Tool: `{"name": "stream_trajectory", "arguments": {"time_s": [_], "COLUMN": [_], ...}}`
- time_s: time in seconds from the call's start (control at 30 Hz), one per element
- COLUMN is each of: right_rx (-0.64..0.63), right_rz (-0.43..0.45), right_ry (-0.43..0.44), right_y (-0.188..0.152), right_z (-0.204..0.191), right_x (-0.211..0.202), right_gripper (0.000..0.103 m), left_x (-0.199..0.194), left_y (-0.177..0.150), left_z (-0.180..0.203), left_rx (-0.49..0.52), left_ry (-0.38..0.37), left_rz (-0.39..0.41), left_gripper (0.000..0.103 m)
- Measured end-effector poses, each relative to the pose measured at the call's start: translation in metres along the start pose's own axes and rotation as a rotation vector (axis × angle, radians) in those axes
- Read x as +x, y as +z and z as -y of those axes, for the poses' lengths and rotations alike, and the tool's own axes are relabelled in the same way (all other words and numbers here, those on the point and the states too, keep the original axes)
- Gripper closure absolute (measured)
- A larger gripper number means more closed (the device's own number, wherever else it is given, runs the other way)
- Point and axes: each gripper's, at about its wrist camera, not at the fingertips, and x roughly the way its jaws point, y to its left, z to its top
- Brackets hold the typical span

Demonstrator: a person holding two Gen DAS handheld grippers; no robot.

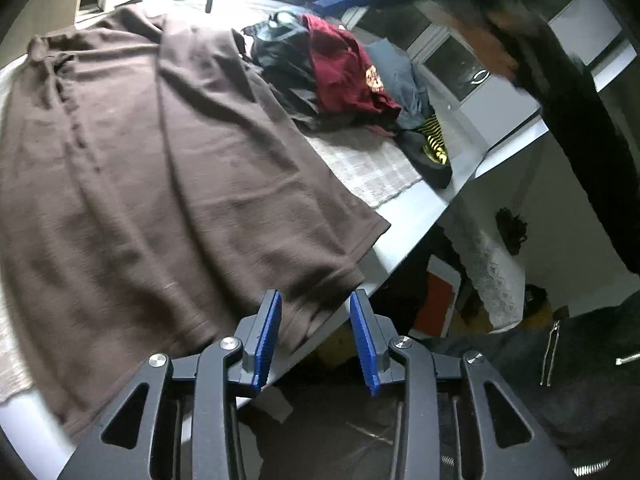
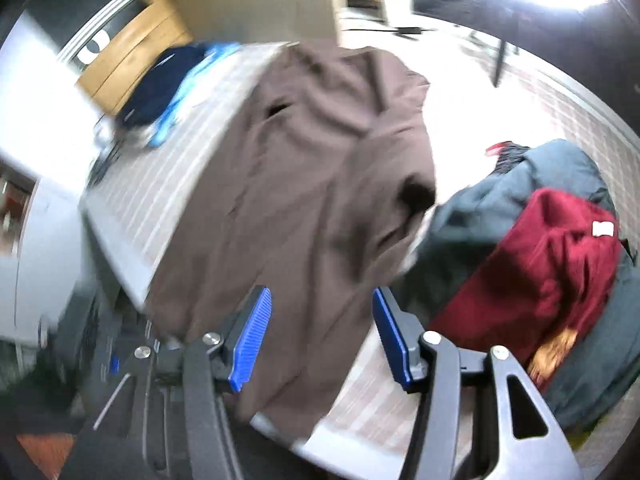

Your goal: Fold clothes

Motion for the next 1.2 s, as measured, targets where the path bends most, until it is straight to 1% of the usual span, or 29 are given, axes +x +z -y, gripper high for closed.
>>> {"name": "stream_trajectory", "arguments": {"time_s": [0.07, 0.17, 0.2, 0.23, 0.27, 0.4, 0.47, 0.5, 0.53, 0.57, 0.6, 0.7, 0.83, 0.87, 0.9, 0.97, 1.03, 1.07, 1.1, 1.13, 1.17, 1.2], "right_rx": [0.084, 0.124, 0.132, 0.138, 0.150, 0.185, 0.140, 0.111, 0.087, 0.072, 0.068, 0.039, -0.009, -0.015, -0.015, -0.021, -0.048, -0.049, -0.040, -0.041, -0.046, -0.050], "right_rz": [-0.028, -0.092, -0.114, -0.136, -0.148, -0.140, -0.136, -0.130, -0.121, -0.108, -0.094, -0.062, -0.036, -0.027, -0.019, -0.040, -0.100, -0.147, -0.179, -0.191, -0.199, -0.206], "right_ry": [0.055, 0.107, 0.106, 0.099, 0.103, 0.118, 0.107, 0.093, 0.086, 0.097, 0.119, 0.152, 0.085, 0.065, 0.065, 0.078, 0.000, -0.039, -0.055, -0.053, -0.048, -0.044], "right_y": [0.023, 0.040, 0.044, 0.049, 0.052, 0.062, 0.065, 0.066, 0.067, 0.068, 0.069, 0.074, 0.084, 0.088, 0.092, 0.094, 0.097, 0.095, 0.093, 0.091, 0.088, 0.086], "right_z": [0.030, 0.042, 0.046, 0.050, 0.053, 0.063, 0.059, 0.056, 0.054, 0.053, 0.054, 0.054, 0.054, 0.055, 0.057, 0.059, 0.060, 0.062, 0.065, 0.066, 0.068, 0.069], "right_x": [0.027, 0.069, 0.080, 0.090, 0.097, 0.111, 0.117, 0.117, 0.117, 0.114, 0.111, 0.097, 0.079, 0.077, 0.078, 0.088, 0.111, 0.120, 0.123, 0.116, 0.108, 0.099], "right_gripper": [0.051, 0.051, 0.051, 0.051, 0.051, 0.051, 0.055, 0.066, 0.074, 0.087, 0.090, 0.092, 0.092, 0.092, 0.092, 0.092, 0.091, 0.091, 0.090, 0.088, 0.086, 0.084], "left_x": [0.015, 0.027, 0.031, 0.034, 0.039, 0.054, 0.058, 0.057, 0.056, 0.053, 0.049, 0.029, 0.014, 0.019, 0.028, 0.050, 0.076, 0.084, 0.085, 0.076, 0.063, 0.051], "left_y": [0.007, 0.013, 0.014, 0.015, 0.015, 0.014, 0.013, 0.013, 0.013, 0.013, 0.013, 0.015, 0.030, 0.034, 0.038, 0.043, 0.045, 0.043, 0.040, 0.037, 0.033, 0.031], "left_z": [0.010, 0.021, 0.024, 0.026, 0.028, 0.027, 0.022, 0.019, 0.016, 0.013, 0.010, 0.011, 0.025, 0.029, 0.035, 0.042, 0.046, 0.049, 0.052, 0.054, 0.054, 0.052], "left_rx": [0.014, 0.023, 0.023, 0.023, 0.026, 0.027, 0.010, -0.004, -0.017, -0.037, -0.061, -0.102, -0.090, -0.071, -0.045, -0.023, -0.017, -0.019, -0.025, -0.032, -0.043, -0.063], "left_ry": [0.015, 0.038, 0.044, 0.049, 0.057, 0.079, 0.086, 0.090, 0.094, 0.093, 0.079, 0.034, 0.001, 0.006, 0.020, 0.024, 0.025, 0.034, 0.033, 0.026, 0.020, 0.028], "left_rz": [-0.020, -0.040, -0.046, -0.051, -0.058, -0.071, -0.076, -0.076, -0.075, -0.076, -0.072, -0.027, 0.035, 0.034, 0.026, -0.020, -0.089, -0.134, -0.163, -0.154, -0.129, -0.100], "left_gripper": [0.069, 0.069, 0.066, 0.062, 0.060, 0.060, 0.066, 0.077, 0.095, 0.098, 0.098, 0.098, 0.098, 0.098, 0.098, 0.096, 0.090, 0.089, 0.089, 0.083, 0.080, 0.072]}}
